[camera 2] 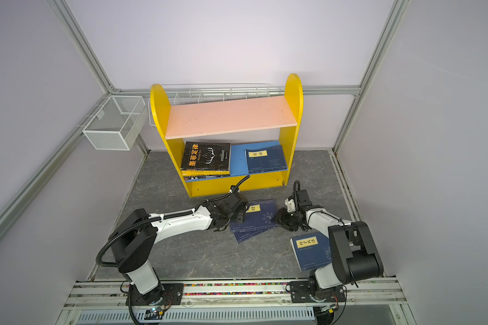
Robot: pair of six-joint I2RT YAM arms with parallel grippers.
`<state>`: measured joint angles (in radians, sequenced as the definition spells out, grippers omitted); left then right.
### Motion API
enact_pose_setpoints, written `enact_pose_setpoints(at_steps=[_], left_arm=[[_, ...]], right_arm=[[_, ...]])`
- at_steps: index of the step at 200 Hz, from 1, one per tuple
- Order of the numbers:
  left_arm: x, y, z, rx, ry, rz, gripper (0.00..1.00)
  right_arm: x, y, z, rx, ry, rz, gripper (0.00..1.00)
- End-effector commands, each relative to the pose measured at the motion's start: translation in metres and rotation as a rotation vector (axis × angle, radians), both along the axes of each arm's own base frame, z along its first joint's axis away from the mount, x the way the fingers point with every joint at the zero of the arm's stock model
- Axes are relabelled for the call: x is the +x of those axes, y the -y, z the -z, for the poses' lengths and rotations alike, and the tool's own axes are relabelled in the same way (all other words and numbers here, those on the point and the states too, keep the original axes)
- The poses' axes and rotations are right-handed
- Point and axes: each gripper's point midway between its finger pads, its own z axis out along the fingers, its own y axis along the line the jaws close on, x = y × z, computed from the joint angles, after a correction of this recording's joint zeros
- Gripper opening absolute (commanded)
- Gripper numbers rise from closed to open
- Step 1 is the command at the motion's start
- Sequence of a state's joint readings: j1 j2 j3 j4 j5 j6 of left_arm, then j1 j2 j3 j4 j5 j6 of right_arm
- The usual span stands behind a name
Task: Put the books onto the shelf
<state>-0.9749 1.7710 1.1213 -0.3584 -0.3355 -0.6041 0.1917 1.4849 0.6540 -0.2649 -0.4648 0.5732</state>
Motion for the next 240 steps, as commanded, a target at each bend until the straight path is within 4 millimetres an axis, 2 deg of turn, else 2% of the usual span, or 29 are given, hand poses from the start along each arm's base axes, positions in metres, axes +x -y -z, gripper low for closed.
enact_pose_setpoints(at_steps=[1,16,31,91,98,117,152,168,182,196,219,240], left_arm=[[-0.003,-0.005,0.017,0.024,-0.042,-0.022,0.58],[-0.005,-0.003,0.025,0.028,-0.063,-0.014,0.51],[-0.006,0.0,0.029,0.034,-0.08,-0.005,0.47],[-0.012,0.015,0.035,-0.021,-0.123,0.038,0.45],[-0.012,0.016,0.034,-0.03,-0.123,0.044,0.45],[-0.013,0.021,0.031,-0.063,-0.117,0.061,0.45],[-0.016,0.025,0.024,-0.117,-0.101,0.082,0.45],[-0.016,0.026,0.02,-0.144,-0.088,0.084,0.45],[-0.014,0.023,0.016,-0.166,-0.078,0.069,0.47],[-0.011,0.016,0.011,-0.194,-0.063,0.03,0.54],[0.0,-0.009,0.004,-0.281,-0.04,-0.092,0.69],[0.008,-0.035,-0.003,-0.405,-0.027,-0.209,0.75]], right_arm=[[-0.004,-0.003,-0.005,0.015,0.003,-0.006,0.46],[-0.001,-0.005,-0.015,0.033,0.025,-0.011,0.42],[0.003,-0.008,-0.026,0.051,0.045,-0.011,0.38],[0.022,-0.015,-0.075,0.123,0.176,0.027,0.27],[0.02,-0.024,-0.079,0.132,0.192,0.007,0.27],[0.023,-0.027,-0.083,0.138,0.223,0.019,0.26],[0.023,-0.035,-0.078,0.142,0.221,0.022,0.23],[0.021,-0.038,-0.075,0.133,0.219,0.011,0.16],[0.021,-0.036,-0.074,0.12,0.227,0.024,0.11],[0.022,-0.032,-0.078,0.105,0.254,0.03,0.07],[0.024,-0.029,-0.092,0.105,0.314,0.033,0.06],[0.025,-0.028,-0.106,0.122,0.37,0.027,0.06]])
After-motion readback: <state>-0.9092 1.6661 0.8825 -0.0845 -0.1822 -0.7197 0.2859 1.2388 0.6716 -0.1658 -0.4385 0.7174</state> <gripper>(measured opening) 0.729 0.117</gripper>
